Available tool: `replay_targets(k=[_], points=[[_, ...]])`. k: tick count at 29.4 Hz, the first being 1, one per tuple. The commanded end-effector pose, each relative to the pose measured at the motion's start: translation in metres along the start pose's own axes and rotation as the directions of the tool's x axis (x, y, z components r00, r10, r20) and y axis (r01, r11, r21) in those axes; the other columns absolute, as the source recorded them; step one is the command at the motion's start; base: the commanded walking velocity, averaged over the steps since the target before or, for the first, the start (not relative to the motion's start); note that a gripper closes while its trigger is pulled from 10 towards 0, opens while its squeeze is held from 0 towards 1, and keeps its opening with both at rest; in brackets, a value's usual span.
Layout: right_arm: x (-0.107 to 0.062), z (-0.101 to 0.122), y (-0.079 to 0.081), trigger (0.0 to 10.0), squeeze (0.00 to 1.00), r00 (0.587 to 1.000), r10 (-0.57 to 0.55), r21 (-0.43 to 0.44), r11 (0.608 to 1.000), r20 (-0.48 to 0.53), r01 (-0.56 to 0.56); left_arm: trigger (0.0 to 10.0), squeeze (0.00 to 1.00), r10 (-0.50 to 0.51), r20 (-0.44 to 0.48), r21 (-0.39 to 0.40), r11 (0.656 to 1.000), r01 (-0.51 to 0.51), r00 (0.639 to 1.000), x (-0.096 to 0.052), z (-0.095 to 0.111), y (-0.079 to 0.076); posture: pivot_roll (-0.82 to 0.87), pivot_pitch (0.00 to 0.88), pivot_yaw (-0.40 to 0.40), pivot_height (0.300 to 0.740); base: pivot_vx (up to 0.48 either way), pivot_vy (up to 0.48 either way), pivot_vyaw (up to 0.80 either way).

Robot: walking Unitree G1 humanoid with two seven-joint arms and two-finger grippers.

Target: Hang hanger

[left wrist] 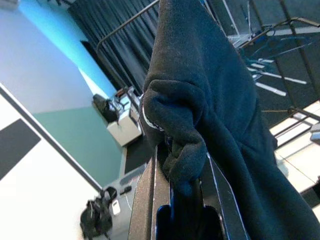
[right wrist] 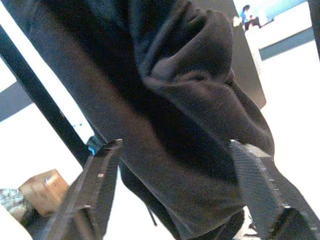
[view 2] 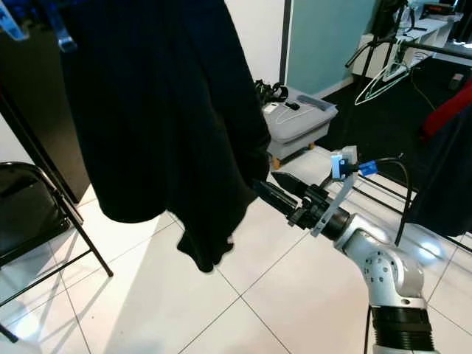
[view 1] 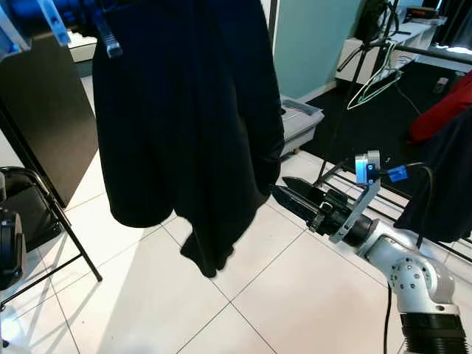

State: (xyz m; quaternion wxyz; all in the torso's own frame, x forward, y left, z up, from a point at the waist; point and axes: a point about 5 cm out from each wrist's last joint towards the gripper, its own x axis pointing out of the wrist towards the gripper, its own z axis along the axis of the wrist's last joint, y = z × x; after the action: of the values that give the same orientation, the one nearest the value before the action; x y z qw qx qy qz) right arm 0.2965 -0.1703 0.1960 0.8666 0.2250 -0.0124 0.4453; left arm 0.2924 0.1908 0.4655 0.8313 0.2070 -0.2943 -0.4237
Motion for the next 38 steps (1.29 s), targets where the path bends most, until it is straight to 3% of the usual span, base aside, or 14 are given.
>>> replay_targets(k=[1,8,9,12,14,15,16,19,23,24,26,30,35,38], points=[[0.005,0.007,0.006,0.0,0.00,0.998,0.031,-0.019,0.999,0.047,-0.030,0.0,0.00,0.010,0.070,0.017,1.000,-0.011,0.997,0.000,0.014,0.002,0.05,0.000,0.033,0.735,0.000,0.000,0.00],[0.011,0.012,0.006,0.0,0.00,0.998,0.031,-0.042,0.999,0.063,-0.029,0.0,0.00,-0.007,0.077,0.003,1.000,0.006,0.997,0.003,0.013,0.000,0.05,0.000,0.031,0.735,0.000,0.000,0.00],[0.010,0.013,0.006,3.3,0.00,0.998,0.032,-0.051,0.998,0.059,-0.029,0.0,0.00,-0.008,0.075,0.003,1.000,0.008,0.997,0.004,0.012,0.000,0.05,0.000,0.031,0.735,0.000,0.000,0.00],[0.009,0.014,0.006,3.3,0.00,0.998,0.032,-0.057,0.998,0.057,-0.029,0.0,0.00,-0.009,0.073,0.003,1.000,0.008,0.997,0.004,0.011,-0.001,0.05,0.000,0.031,0.735,0.000,0.000,0.00],[0.006,0.017,0.008,10.0,0.00,0.998,0.046,-0.062,0.997,0.053,-0.043,0.0,0.00,-0.007,0.071,0.001,1.000,0.007,0.997,0.004,0.010,0.000,0.04,0.000,0.034,0.735,0.000,0.000,0.00],[0.006,0.017,0.008,10.0,0.00,0.998,0.046,-0.062,0.997,0.053,-0.043,0.0,0.00,-0.007,0.071,0.001,1.000,0.007,0.997,0.004,0.010,0.000,0.04,0.000,0.034,0.735,0.000,0.000,0.00],[0.004,0.018,0.009,10.0,0.97,0.997,0.050,-0.061,0.997,0.056,-0.047,0.0,0.00,-0.006,0.071,-0.001,1.000,0.006,0.997,0.005,0.009,0.000,0.04,0.000,0.034,0.735,0.000,0.000,0.00],[0.002,0.020,0.008,10.0,1.00,0.997,0.045,-0.061,0.997,0.064,-0.041,0.0,0.00,-0.008,0.074,-0.003,1.000,0.008,0.997,0.005,0.009,-0.001,0.04,0.000,0.035,0.735,0.000,0.000,0.00],[0.002,0.021,0.008,10.0,1.00,0.997,0.045,-0.071,0.997,0.062,-0.040,0.0,0.00,-0.011,0.077,-0.005,1.000,0.011,0.997,0.006,0.009,-0.001,0.04,0.000,0.035,0.735,0.000,0.000,0.00],[0.002,0.021,0.009,2.9,1.00,0.997,0.050,-0.078,0.996,0.063,-0.046,0.0,0.00,-0.014,0.081,-0.006,1.000,0.015,0.997,0.007,0.010,-0.002,0.04,0.000,0.035,0.735,0.000,0.000,0.00],[0.002,0.020,0.008,0.0,1.00,0.997,0.042,-0.085,0.996,0.062,-0.037,0.0,0.00,-0.018,0.084,-0.008,1.000,0.018,0.996,0.008,0.010,-0.003,0.04,0.000,0.035,0.735,0.000,0.000,0.00],[0.003,0.020,0.007,0.0,1.00,0.998,0.036,-0.095,0.995,0.060,-0.030,0.0,0.00,-0.020,0.085,-0.008,1.000,0.021,0.996,0.008,0.010,-0.003,0.04,0.000,0.035,0.735,0.000,0.000,0.00],[0.006,0.017,0.006,0.0,0.00,0.999,0.030,-0.113,0.993,0.043,-0.025,0.0,0.00,-0.029,0.091,-0.010,1.000,0.030,0.995,0.009,0.012,-0.006,0.04,0.000,0.031,0.735,0.000,0.000,0.00],[0.007,0.018,0.006,0.0,0.00,0.999,0.027,-0.115,0.993,0.043,-0.022,0.0,0.00,-0.031,0.094,-0.012,0.999,0.033,0.995,0.009,0.012,-0.007,0.04,0.000,0.031,0.735,0.000,0.000,0.00]])
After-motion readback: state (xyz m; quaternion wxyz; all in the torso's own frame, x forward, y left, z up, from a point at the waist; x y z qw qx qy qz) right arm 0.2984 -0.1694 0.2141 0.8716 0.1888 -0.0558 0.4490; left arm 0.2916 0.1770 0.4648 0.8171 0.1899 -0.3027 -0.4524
